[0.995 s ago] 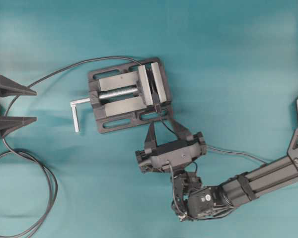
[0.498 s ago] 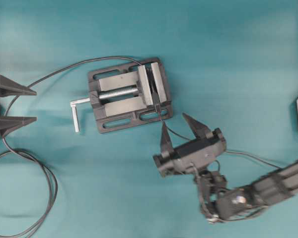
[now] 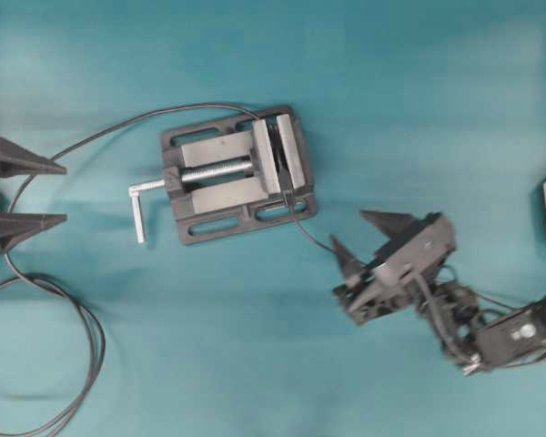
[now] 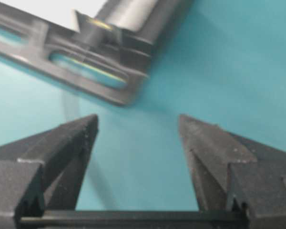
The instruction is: Insert the USB cable into the fixed female connector.
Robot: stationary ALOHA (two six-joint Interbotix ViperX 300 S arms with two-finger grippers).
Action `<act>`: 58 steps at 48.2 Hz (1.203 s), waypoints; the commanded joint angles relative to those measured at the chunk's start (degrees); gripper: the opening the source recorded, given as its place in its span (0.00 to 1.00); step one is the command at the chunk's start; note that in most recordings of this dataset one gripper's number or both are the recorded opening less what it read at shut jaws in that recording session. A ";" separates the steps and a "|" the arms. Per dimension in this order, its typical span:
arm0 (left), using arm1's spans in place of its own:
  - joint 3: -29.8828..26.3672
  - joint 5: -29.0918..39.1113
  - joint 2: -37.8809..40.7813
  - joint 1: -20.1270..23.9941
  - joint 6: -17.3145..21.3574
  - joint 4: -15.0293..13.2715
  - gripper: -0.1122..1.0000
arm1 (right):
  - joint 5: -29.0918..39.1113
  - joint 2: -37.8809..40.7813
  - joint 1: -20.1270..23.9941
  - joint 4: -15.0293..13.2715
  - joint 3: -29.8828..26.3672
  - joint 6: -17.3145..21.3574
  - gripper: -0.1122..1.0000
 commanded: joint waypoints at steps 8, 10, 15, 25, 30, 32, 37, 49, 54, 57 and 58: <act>-0.70 -0.44 0.88 0.18 -0.09 0.09 0.99 | 5.54 -10.99 0.09 -6.15 8.61 2.72 0.75; -0.70 -0.44 0.88 0.18 -0.09 0.09 0.99 | 6.59 -12.66 0.09 -7.21 9.93 2.72 0.75; -0.70 -0.35 0.88 0.18 -0.09 0.09 0.99 | 10.37 -17.31 0.09 -9.05 13.80 2.64 0.75; -0.70 -0.44 0.88 0.18 -0.09 0.09 0.99 | 16.44 -30.50 0.09 -12.04 24.26 2.46 0.75; -0.70 -0.35 0.88 0.26 -0.09 0.09 0.99 | 17.40 -40.87 0.09 -14.24 30.94 2.20 0.75; -0.70 -0.35 0.88 0.26 -0.09 0.09 0.99 | 17.67 -45.35 0.09 -15.21 33.40 1.76 0.75; -0.70 -0.35 0.88 0.18 -0.09 0.09 0.99 | 18.98 -57.22 0.09 -18.28 38.67 -1.58 0.75; -0.70 -0.44 0.88 0.26 -0.09 0.09 0.99 | 23.29 -80.60 0.00 -21.88 43.59 -24.43 0.73; -0.70 -0.35 0.88 0.26 -0.09 0.09 0.99 | 21.62 -82.44 -0.62 -21.01 43.33 -31.90 0.73; -0.70 -0.35 0.88 0.26 -0.09 0.09 0.99 | 19.25 -82.18 -1.67 -20.48 42.98 -33.49 0.72; -0.70 -0.35 0.88 0.26 -0.09 0.09 0.99 | 18.02 -82.18 -2.46 -20.48 42.98 -33.66 0.72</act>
